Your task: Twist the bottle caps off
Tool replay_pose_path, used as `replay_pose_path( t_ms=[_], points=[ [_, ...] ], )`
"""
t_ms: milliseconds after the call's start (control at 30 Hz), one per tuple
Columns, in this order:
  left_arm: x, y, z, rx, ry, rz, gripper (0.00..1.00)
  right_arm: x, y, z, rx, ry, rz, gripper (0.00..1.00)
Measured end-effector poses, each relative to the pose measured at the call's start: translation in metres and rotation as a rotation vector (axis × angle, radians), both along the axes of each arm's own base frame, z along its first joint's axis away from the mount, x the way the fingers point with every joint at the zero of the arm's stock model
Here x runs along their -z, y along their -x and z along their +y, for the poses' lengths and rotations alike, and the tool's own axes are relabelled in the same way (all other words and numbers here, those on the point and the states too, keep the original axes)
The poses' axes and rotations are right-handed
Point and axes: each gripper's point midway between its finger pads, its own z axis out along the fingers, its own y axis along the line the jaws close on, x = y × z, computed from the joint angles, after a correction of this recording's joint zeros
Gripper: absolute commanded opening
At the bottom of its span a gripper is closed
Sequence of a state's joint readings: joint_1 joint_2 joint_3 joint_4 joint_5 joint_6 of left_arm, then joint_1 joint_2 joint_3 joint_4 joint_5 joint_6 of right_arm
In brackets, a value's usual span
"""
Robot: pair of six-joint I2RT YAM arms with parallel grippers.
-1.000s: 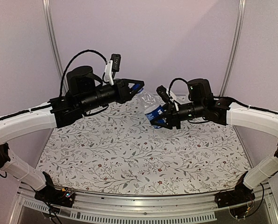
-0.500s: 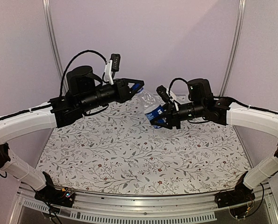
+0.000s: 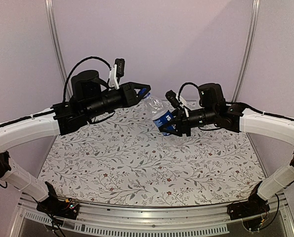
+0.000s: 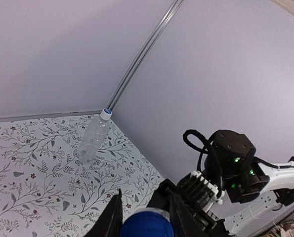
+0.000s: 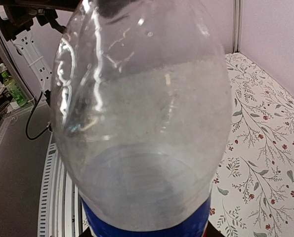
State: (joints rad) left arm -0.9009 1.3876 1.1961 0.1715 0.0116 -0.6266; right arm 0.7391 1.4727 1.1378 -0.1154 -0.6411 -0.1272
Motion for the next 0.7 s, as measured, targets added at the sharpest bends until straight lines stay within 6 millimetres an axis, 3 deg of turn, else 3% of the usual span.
replay_pose_path(
  t_ms=[467, 700],
  points=[
    [-0.024, 0.012, -0.007, 0.101, 0.066, -0.078, 0.5, -0.002, 0.003, 0.0, -0.024, -0.015, 0.01, 0.4],
    [-0.027, 0.015, -0.009, 0.118, 0.065, -0.098, 0.52, -0.001, 0.003, 0.0, -0.022, -0.014, 0.014, 0.4]
  ],
)
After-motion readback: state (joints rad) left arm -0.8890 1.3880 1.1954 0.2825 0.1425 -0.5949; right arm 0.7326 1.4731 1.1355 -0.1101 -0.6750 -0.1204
